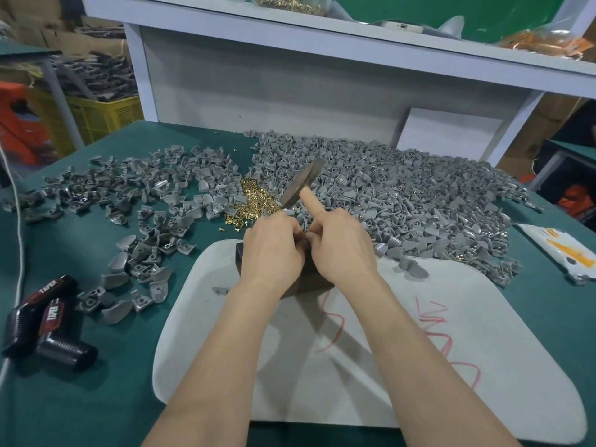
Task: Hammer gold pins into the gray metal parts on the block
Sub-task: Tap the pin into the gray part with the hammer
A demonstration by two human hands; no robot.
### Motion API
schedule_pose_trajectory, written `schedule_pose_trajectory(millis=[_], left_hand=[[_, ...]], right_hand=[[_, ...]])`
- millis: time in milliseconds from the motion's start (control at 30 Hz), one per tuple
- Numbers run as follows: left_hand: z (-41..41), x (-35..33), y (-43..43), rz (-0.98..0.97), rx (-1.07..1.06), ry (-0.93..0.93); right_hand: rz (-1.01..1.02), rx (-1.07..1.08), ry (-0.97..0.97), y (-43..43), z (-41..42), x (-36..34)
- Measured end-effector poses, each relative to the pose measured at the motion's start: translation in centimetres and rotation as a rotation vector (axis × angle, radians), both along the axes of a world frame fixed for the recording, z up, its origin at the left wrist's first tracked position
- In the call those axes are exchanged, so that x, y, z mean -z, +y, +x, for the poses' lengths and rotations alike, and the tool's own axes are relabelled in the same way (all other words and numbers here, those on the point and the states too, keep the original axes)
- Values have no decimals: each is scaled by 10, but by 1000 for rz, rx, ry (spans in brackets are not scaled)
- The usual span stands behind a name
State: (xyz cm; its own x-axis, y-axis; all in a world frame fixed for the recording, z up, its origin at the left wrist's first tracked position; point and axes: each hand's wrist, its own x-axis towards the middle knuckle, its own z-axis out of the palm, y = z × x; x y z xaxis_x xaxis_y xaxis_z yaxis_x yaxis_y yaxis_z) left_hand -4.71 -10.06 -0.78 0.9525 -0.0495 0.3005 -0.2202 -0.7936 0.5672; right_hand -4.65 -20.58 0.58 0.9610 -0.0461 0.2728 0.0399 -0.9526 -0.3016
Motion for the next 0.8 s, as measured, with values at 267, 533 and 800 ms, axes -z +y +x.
schedule_pose_trajectory(millis=[267, 533, 800], left_hand=[[0, -1, -1, -1, 0, -14], [-1, -1, 0, 3, 12, -19], [-5, -3, -1, -53, -45, 32]], right_hand=[[-47, -8, -8, 3, -2, 0], [-60, -28, 27, 2, 2, -4], [402, -102, -36, -28, -10, 1]])
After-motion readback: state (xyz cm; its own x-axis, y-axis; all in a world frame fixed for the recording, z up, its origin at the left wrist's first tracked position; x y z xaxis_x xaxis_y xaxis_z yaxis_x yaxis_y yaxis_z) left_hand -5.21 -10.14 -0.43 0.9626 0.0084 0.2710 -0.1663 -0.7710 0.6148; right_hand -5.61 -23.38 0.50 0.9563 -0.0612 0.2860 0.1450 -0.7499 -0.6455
